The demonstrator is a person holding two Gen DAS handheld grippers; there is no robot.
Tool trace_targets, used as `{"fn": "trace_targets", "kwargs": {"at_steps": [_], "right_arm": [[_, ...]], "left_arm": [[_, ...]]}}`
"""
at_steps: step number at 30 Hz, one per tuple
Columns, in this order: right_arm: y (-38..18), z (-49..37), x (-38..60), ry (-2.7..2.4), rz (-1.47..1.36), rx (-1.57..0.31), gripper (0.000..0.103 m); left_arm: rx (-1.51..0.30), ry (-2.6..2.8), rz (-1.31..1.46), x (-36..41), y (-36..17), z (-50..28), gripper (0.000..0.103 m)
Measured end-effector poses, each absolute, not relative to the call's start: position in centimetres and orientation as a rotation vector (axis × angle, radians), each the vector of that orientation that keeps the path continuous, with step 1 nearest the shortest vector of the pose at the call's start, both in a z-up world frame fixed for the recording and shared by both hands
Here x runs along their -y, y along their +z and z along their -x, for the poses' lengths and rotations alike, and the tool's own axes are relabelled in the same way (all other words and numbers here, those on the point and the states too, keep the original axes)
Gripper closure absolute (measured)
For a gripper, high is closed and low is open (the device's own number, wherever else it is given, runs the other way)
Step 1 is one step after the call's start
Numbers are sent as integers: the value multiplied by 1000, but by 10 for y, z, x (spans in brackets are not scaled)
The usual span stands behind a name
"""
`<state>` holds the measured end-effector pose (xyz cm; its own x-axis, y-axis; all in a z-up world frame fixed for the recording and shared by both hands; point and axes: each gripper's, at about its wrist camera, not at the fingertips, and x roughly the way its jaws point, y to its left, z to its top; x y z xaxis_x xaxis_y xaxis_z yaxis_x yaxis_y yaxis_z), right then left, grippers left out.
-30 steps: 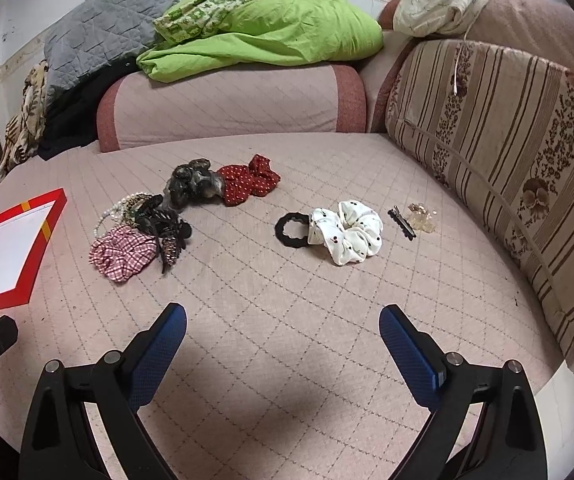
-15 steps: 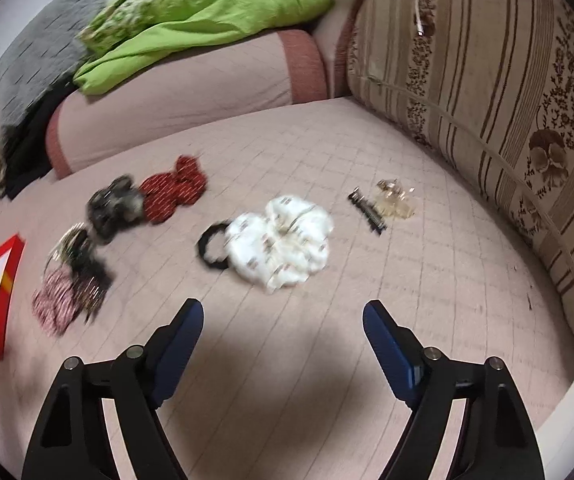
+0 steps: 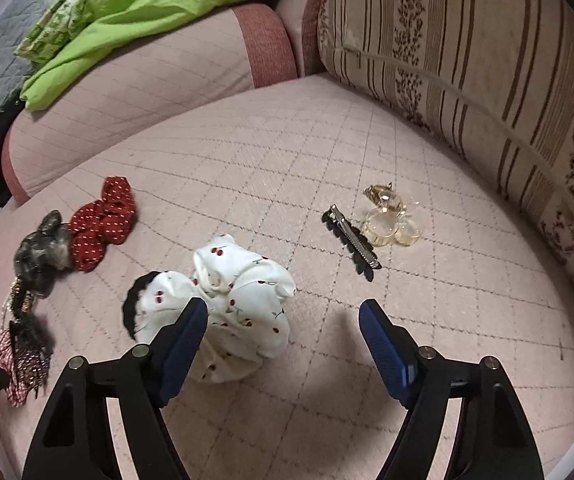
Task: Organize jewelry
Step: 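Grasp the plaid scrunchie with the left tool while the right grasps the cherry scrunchie, then carry both scrunchies into the red-rimmed tray and open both tools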
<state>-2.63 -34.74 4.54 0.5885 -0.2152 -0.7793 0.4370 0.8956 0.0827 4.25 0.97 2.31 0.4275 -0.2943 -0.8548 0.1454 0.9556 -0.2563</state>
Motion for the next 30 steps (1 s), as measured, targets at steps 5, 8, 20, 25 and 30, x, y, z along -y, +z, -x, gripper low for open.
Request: {"fn": "trace_targets", "kwargs": {"at_steps": [5,8,20,25,30], "right_arm": [[32,16,352,-365,-303,-897,58],[33,15,350,-329,-322,-895,87],[81,48,315,-274,-249,-803,93],[107,56,282,-200,-226,-770,93],[125,53,228,-71,-196,-767,93]], "left_arm": [[-1101,-268,118,-5,20,-45,89],[-1096,-269,117,-5,23,-42,92],[-960,-279,151,-42,86,9,92],[-884,-217,155,-81,110,25,92],[-841,-90,150,-134,116,27,92]]}}
